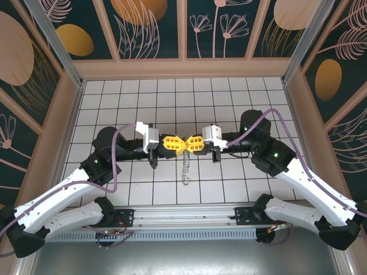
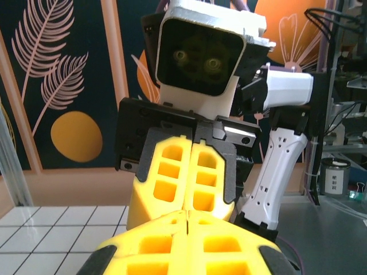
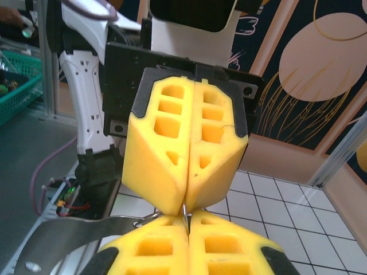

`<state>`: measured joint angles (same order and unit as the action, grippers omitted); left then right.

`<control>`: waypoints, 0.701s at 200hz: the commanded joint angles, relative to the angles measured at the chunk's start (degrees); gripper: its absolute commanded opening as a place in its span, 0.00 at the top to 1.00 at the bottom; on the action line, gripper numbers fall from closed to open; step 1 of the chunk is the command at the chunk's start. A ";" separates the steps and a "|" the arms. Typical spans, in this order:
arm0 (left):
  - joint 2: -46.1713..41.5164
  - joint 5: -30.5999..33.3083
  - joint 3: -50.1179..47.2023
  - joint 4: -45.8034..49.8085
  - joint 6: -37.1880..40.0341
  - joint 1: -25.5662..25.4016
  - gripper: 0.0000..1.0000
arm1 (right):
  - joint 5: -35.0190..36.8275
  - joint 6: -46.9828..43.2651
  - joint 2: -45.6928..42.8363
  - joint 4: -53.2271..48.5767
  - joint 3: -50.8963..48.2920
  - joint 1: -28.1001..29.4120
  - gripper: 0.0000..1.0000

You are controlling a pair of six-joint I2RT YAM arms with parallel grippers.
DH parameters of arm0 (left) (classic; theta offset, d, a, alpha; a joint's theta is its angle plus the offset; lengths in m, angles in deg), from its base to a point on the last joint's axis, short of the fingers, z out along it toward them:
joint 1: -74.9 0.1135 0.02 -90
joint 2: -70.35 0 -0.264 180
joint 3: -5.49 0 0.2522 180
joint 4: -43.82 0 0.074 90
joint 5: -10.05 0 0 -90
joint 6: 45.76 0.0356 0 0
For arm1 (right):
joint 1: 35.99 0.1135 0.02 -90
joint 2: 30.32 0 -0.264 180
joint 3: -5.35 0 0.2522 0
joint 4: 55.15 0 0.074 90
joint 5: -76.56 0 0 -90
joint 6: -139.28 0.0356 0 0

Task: Put the keys on the keyring

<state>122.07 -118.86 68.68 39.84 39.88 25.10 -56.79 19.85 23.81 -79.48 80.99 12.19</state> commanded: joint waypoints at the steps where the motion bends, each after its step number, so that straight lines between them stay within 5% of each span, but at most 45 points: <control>1: 0.21 -2.47 0.07 -8.89 -2.66 -0.74 1.00 | 0.24 1.45 0.46 6.88 -1.33 -0.58 1.00; 35: 1.99 2.54 8.17 12.19 6.53 -0.89 1.00 | 0.71 0.34 2.21 2.39 2.28 -2.06 1.00; 67: 5.13 7.31 15.62 30.20 14.37 -0.91 0.86 | 2.31 -3.96 5.67 -7.24 8.12 -2.22 1.00; 101: 7.66 8.47 18.19 35.33 17.14 -0.89 0.87 | 1.19 -4.54 6.80 -8.40 9.92 -2.15 1.00; 124: 8.45 8.56 18.50 35.78 17.33 -0.90 1.00 | 1.61 -5.32 7.31 -10.25 10.74 -2.04 1.00; 140: 8.92 7.96 18.77 36.28 17.26 -0.86 1.00 | 3.10 -6.39 7.90 -12.62 11.88 -1.67 1.00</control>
<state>128.65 -109.38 86.43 73.50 55.62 25.10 -54.74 15.48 30.24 -92.20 89.13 9.42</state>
